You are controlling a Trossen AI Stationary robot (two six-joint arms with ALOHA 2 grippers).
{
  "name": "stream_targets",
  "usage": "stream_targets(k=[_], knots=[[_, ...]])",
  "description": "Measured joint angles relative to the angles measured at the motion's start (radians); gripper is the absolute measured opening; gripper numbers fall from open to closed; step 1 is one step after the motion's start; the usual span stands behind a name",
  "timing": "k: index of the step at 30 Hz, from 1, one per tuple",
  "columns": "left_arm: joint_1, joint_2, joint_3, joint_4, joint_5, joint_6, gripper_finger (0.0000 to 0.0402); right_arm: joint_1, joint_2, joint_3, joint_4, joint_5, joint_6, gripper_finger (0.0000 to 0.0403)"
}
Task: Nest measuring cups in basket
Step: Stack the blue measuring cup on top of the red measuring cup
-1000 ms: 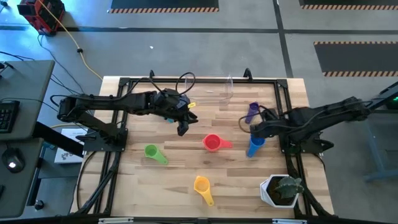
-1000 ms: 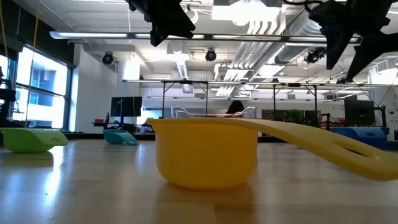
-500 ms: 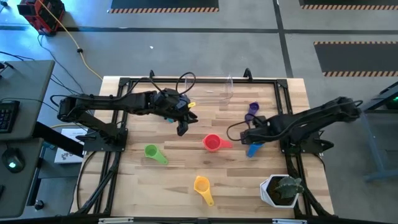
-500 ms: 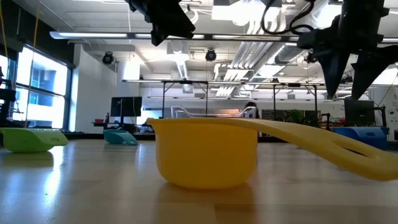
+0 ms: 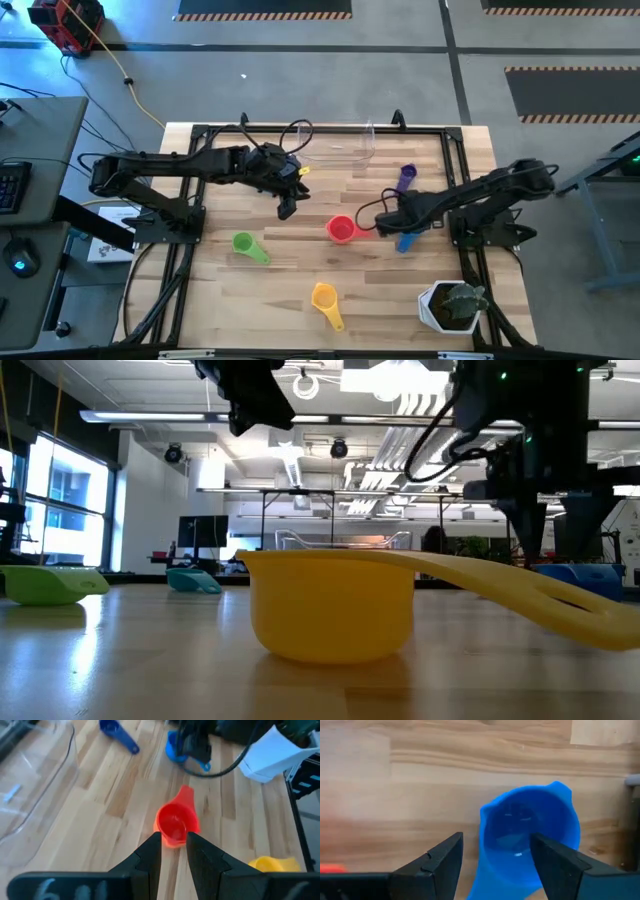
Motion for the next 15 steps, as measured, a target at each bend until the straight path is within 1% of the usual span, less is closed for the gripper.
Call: stream_targets(k=[6, 8, 11, 15], knots=[[0.001, -0.007, 0.000, -0.026, 0.000, 0.020, 0.0081, -0.036, 0.060, 0.000, 0.038, -0.004, -0.004, 0.0221], [0.001, -0.007, 0.000, -0.036, 0.000, 0.020, 0.0081, -0.043, 0.071, 0.000, 0.046, -0.009, -0.006, 0.0214], [0.001, -0.007, 0.000, -0.039, -0.001, 0.021, 0.0081, -0.049, 0.078, 0.000, 0.053, -0.024, -0.006, 0.0183], [0.001, -0.007, 0.000, -0.046, -0.002, 0.034, 0.0081, -0.055, 0.078, 0.000, 0.051, -0.042, -0.006, 0.0121]])
